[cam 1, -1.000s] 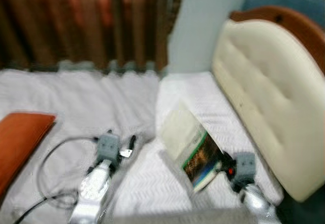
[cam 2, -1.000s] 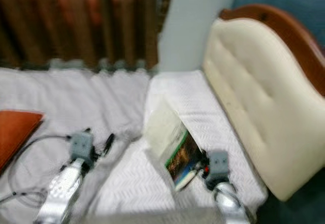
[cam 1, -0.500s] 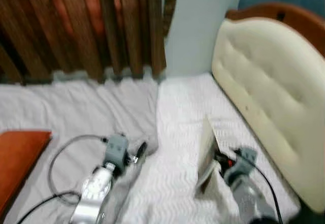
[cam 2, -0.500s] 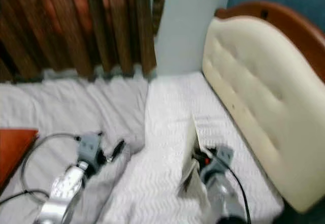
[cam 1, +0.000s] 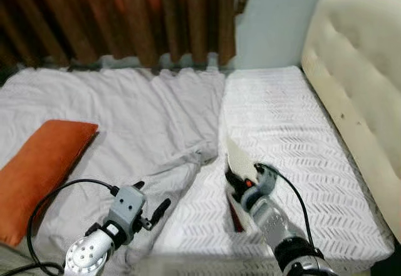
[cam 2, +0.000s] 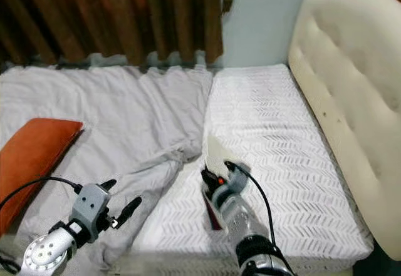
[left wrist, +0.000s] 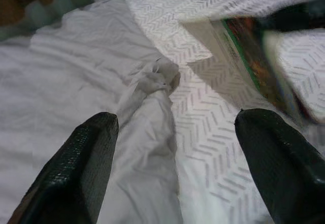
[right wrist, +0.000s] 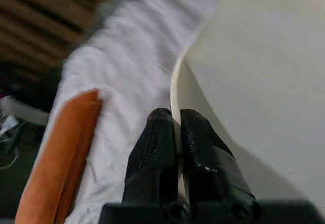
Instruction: Clean up the room
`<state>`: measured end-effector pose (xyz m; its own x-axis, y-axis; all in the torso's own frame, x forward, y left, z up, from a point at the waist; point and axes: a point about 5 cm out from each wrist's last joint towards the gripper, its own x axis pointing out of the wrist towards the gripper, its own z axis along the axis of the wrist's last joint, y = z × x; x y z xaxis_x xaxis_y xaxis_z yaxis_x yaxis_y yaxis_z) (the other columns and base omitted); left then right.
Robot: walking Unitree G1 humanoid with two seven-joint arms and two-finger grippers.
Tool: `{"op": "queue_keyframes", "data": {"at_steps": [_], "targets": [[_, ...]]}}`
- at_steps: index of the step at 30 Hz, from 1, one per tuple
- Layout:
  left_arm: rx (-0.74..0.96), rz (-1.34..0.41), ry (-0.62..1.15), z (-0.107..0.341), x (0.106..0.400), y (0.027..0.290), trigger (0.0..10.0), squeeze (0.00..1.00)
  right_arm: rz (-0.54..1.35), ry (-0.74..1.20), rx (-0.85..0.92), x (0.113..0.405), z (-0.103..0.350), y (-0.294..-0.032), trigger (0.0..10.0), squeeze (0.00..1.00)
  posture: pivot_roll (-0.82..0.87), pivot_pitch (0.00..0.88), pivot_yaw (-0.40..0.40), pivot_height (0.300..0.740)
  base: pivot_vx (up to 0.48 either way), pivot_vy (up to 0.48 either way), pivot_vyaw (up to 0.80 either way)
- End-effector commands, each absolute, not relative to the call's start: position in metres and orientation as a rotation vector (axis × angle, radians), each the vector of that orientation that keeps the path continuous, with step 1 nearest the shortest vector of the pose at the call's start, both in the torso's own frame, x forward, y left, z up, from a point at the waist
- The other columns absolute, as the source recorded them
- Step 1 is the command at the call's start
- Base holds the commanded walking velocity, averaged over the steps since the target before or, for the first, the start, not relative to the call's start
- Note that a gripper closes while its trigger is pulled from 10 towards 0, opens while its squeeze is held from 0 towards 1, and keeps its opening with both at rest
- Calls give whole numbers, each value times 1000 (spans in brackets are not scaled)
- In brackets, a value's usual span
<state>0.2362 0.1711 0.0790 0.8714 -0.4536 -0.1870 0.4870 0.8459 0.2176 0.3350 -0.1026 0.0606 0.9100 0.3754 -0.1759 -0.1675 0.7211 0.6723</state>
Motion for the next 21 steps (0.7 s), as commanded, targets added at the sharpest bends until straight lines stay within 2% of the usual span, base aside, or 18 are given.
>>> {"op": "queue_keyframes", "data": {"at_steps": [1, 3, 7, 11, 14, 15, 19, 21], "targets": [[263, -486, 101, 86, 237, 171, 10000, 0, 407, 207, 669, 347, 90, -90, 10000, 0, 195, 168, 25, 740, 0, 0, 0], [213, -504, 104, 79, 232, 156, 10000, 0, 431, 145, 672, 350, 103, -92, 10000, 0, 159, 159, 14, 740, 0, 0, 0], [230, -541, 96, 79, 231, 145, 10000, 0, 380, 157, 714, 351, 97, -102, 10000, 0, 159, 167, 17, 740, 0, 0, 0], [255, -538, 97, 82, 230, 149, 10000, 0, 334, 178, 804, 349, 91, -108, 10000, 0, 173, 182, 30, 740, 0, 0, 0], [257, -533, 104, 82, 228, 154, 10000, 0, 270, 211, 754, 345, 76, -119, 10000, 0, 181, 190, 41, 740, 0, 0, 0], [256, -531, 113, 84, 225, 160, 10000, 0, 178, 240, 739, 338, 58, -136, 10000, 0, 205, 219, 65, 740, 0, 0, 0], [252, -532, 121, 87, 221, 164, 10000, 0, 91, 264, 756, 330, 44, -149, 10000, 0, 217, 236, 80, 740, 0, 0, 0], [238, -570, 115, 90, 218, 164, 10000, 0, -1, 330, 807, 317, 24, -161, 10000, 0, 256, 273, 110, 740, 0, 0, 0]]}}
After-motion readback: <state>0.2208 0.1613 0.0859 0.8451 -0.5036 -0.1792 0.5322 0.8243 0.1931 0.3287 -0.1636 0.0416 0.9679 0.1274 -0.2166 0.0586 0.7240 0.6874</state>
